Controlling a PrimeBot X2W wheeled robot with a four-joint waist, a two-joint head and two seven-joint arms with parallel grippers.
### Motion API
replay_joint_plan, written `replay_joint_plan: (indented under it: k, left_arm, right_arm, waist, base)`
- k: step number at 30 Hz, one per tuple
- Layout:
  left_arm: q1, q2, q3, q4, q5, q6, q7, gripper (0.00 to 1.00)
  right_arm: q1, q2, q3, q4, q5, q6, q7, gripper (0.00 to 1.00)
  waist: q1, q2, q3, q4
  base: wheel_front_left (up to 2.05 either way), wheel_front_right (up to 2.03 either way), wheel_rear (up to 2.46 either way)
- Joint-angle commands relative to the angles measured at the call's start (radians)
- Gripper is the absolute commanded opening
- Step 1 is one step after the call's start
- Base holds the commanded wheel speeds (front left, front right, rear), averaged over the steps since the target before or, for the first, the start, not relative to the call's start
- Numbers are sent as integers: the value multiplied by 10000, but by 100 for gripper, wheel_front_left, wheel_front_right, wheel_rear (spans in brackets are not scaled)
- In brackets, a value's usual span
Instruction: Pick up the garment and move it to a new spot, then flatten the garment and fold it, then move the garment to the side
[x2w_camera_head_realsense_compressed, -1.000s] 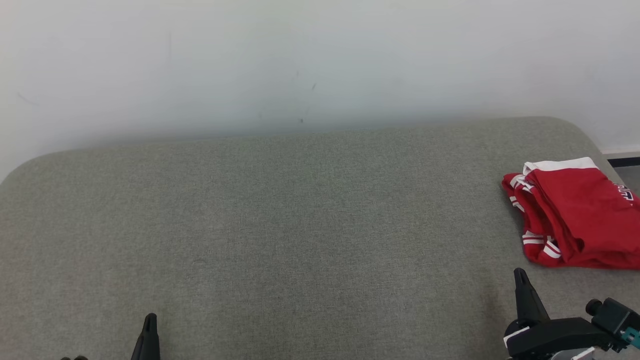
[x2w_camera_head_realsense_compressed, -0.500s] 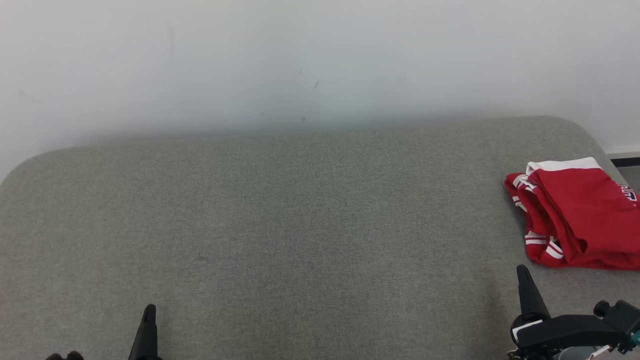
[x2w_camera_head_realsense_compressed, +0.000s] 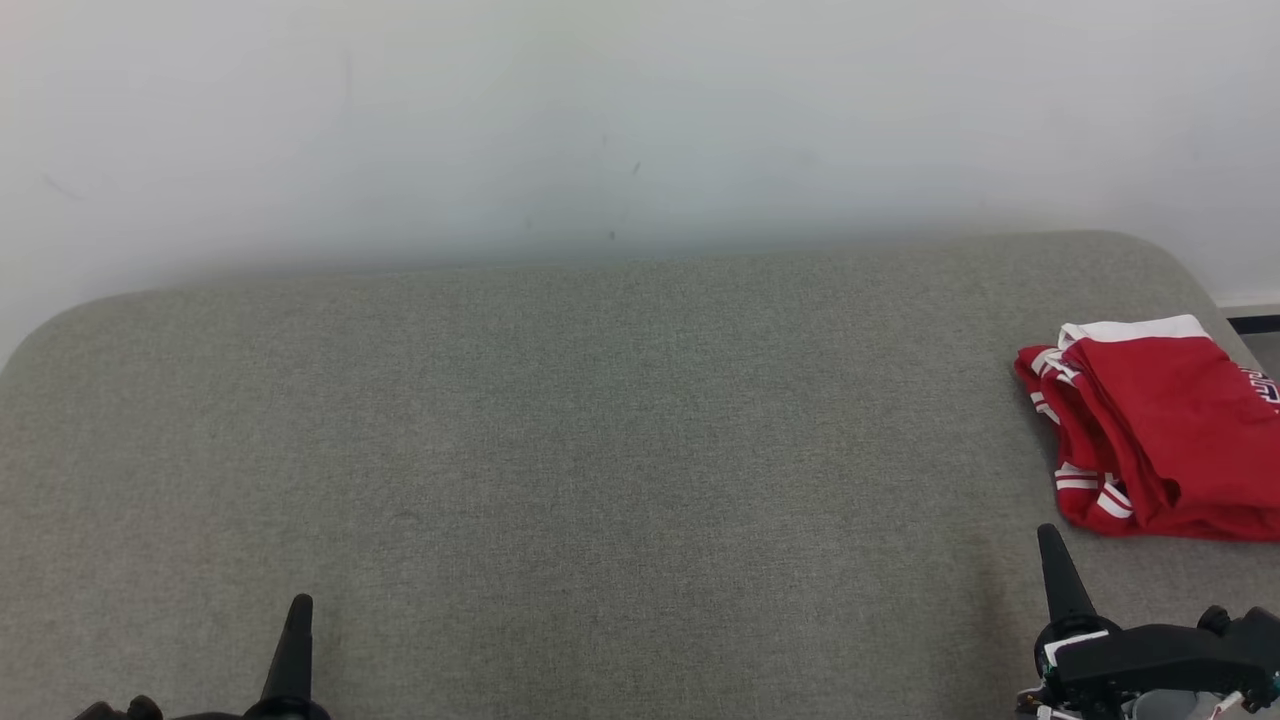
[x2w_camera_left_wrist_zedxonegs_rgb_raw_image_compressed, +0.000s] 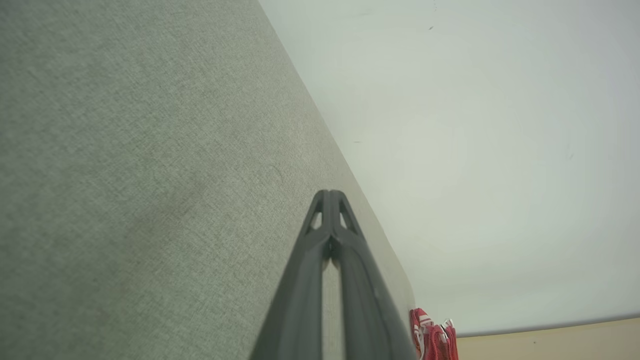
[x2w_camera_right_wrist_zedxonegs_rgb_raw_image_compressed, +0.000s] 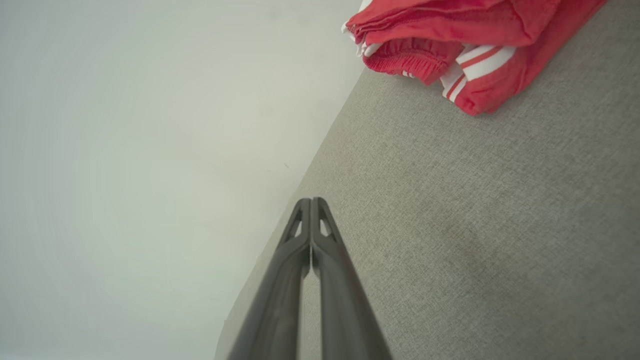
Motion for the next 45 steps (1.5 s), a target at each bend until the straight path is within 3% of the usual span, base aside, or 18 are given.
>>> replay_joint_plan:
  k: [1, 45]
  left_arm:
    - [-237, 56, 58, -103, -379, -86, 83, 0]
    - [-687, 75, 264, -58, -3967, -289, 1044, 0]
  right_arm:
    - [-52, 20, -72, -176, 337, -13, 86, 0]
    - [35, 279, -516, -734, 3942, -20, 1022, 0]
  waist:
    - [0, -1, 6, 9]
    - [0, -1, 126, 181]
  base:
    - [0, 0, 0]
    - [0, 0, 0]
